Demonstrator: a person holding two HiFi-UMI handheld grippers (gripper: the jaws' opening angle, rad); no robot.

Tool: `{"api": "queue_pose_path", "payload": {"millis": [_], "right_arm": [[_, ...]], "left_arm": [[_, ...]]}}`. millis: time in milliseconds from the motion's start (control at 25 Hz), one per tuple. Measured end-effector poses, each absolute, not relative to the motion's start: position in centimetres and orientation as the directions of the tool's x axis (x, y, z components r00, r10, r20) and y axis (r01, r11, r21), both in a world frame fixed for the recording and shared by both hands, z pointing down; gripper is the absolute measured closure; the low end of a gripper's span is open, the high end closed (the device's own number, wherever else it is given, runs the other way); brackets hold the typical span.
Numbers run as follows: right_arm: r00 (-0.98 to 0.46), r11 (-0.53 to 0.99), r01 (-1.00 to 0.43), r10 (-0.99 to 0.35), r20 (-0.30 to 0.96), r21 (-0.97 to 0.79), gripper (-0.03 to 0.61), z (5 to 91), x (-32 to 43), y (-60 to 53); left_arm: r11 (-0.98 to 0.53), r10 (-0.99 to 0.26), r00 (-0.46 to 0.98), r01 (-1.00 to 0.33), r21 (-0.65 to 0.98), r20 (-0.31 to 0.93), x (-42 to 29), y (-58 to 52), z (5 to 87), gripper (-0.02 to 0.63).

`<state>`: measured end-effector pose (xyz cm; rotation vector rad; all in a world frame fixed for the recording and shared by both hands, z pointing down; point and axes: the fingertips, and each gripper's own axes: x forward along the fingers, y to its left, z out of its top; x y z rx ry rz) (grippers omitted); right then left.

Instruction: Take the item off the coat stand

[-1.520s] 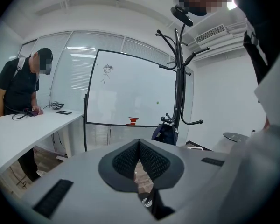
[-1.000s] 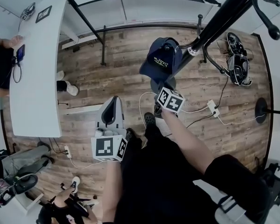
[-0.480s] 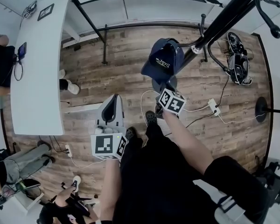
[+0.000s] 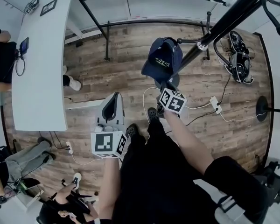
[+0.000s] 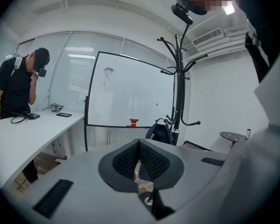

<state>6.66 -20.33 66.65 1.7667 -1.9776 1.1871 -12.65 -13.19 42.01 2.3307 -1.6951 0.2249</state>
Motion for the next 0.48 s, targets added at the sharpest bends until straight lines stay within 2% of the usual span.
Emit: {"api": "queue_pose_path", "payload": {"millis": [480], "right_arm": [[-0.354, 0.124, -0.914, -0.71, 0.608, -0.387, 0.537, 61.9, 0.4, -18.6]], "left_arm": [[-0.259, -0.929, 0.28, -0.959, 0.116, 0.241, -17.3, -10.4, 41.4, 0.598]]}}
